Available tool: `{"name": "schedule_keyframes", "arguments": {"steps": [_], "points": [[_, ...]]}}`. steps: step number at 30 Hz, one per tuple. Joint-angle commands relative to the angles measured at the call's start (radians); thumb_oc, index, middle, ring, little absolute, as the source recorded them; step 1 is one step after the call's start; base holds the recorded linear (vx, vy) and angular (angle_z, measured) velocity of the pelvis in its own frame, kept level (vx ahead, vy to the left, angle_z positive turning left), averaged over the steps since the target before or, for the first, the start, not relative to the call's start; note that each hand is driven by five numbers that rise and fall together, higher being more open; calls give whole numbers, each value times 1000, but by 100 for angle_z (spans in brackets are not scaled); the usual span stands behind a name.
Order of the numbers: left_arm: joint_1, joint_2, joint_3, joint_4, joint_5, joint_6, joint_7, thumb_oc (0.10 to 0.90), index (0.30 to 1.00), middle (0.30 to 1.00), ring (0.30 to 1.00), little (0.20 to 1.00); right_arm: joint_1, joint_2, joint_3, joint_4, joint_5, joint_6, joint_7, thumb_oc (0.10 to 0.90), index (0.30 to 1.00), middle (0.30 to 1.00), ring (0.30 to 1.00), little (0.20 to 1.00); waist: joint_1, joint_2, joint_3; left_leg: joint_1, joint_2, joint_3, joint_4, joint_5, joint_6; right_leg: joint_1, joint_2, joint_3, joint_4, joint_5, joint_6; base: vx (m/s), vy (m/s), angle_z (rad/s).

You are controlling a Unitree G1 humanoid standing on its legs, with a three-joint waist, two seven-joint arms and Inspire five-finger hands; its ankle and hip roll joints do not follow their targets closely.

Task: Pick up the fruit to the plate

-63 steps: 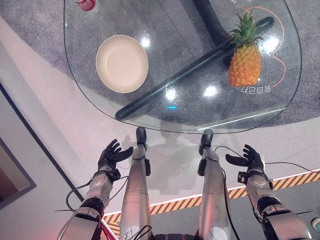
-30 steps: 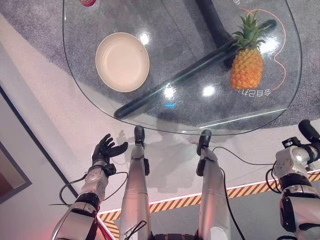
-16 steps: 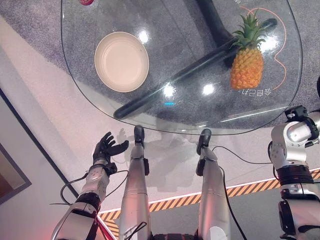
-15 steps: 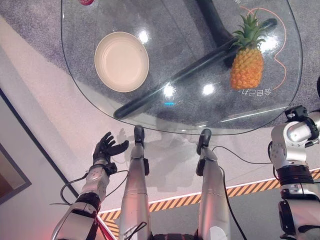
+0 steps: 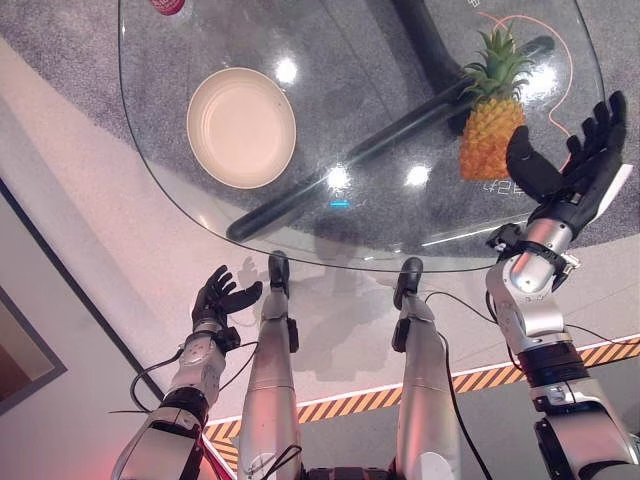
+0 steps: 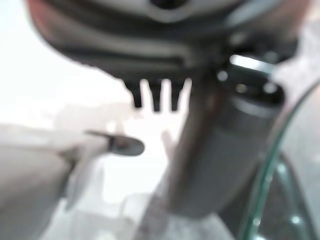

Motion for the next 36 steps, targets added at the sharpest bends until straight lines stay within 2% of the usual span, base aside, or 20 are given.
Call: {"name": "schedule_keyframes", "arguments": {"steps": [1,9,21,36], "points": [[77,9,35,32,6,-52,5,800,900,900,900,900,13,-63,-50,-132,-56,-54,22,800,900,900,900,900,-3,-11,-20,23,-29,37,62,-69,42,16,11,-39,-53,36,-33,0,0,0],[79,-2,31,25,12,-56,7,800,900,900,900,900,15,-51,-29,-144,-46,-12,46,800,900,900,900,900,-4,-11,-20,27,-27,45,51,-62,40,17,12,-43,-56,36,-36,0,0,0],[75,4,21,21,11,-47,12,800,900,900,900,900,2,-58,5,-75,27,112,113,800,900,900,900,900,2,-8,-20,29,-29,48,39,-53,40,16,12,-51,-59,40,-38,0,0,0],[68,10,17,8,16,-33,13,800,900,900,900,900,-52,-78,34,-50,58,206,172,800,900,900,900,900,13,-7,-20,26,-31,48,31,-46,42,10,13,-58,-57,42,-39,0,0,0]]}}
